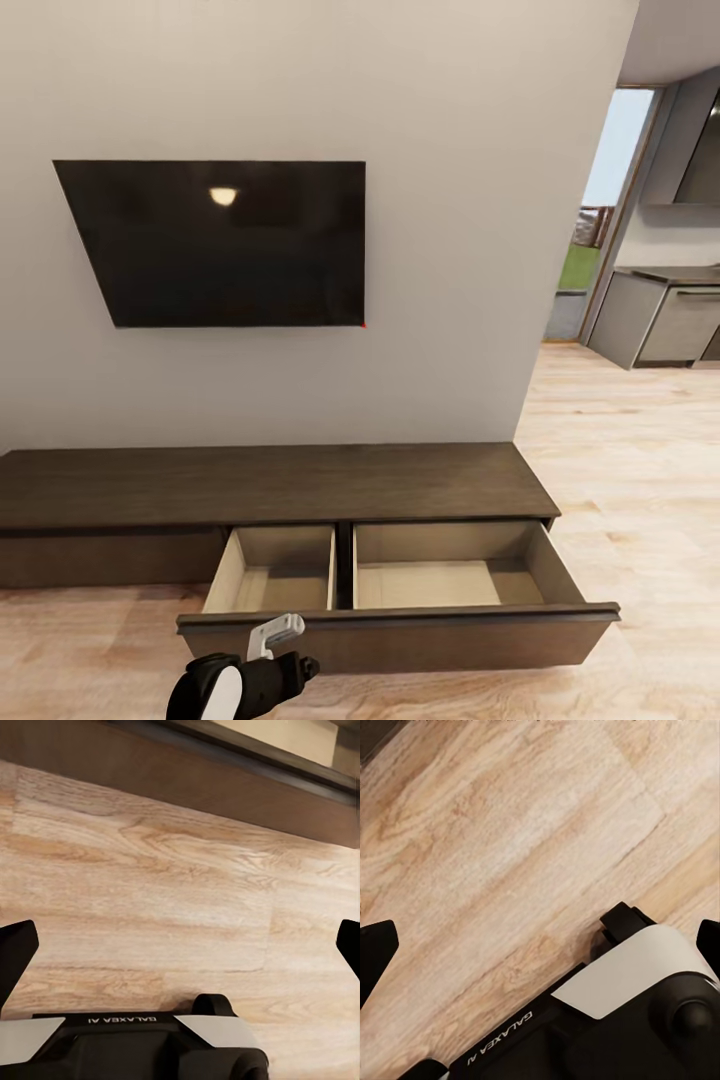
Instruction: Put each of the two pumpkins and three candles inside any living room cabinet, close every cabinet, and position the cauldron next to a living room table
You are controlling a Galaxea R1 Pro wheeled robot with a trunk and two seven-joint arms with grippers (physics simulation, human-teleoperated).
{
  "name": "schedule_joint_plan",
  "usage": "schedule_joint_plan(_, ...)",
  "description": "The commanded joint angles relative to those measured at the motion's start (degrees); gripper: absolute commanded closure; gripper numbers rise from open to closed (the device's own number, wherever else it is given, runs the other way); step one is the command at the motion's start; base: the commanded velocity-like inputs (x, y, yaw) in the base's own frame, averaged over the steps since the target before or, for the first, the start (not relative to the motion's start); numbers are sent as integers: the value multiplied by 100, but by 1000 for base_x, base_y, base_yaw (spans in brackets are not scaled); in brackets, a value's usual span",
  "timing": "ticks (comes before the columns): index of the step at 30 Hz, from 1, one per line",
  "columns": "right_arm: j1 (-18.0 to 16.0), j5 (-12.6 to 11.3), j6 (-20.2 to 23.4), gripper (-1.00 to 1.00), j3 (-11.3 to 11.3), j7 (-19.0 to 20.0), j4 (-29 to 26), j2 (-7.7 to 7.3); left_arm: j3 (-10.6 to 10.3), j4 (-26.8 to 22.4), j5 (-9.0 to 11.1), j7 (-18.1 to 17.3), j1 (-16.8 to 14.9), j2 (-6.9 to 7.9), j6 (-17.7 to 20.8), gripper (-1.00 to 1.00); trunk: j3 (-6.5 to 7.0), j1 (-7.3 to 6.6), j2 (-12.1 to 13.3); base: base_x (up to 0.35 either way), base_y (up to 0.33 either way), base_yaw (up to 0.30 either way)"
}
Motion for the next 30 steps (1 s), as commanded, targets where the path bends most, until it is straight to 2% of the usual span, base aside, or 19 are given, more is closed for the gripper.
schedule_joint_plan(1,0,-18,29,-100,-10,-29,-16,2,-3,-6,60,56,-3,1,17,-100,12,-23,38,0,0,0)
schedule_joint_plan(14,0,-23,29,-100,-19,-29,-23,2,-7,-7,60,37,-3,10,5,-100,30,-45,78,-9,0,0)
schedule_joint_plan(24,0,-23,29,-100,-19,-36,-23,2,-15,-7,60,43,-3,5,7,-100,30,-45,78,-199,0,0)
schedule_joint_plan(30,0,-23,29,-100,-19,-37,-23,3,-18,-7,60,43,-3,3,1,-100,30,-45,78,-40,0,0)
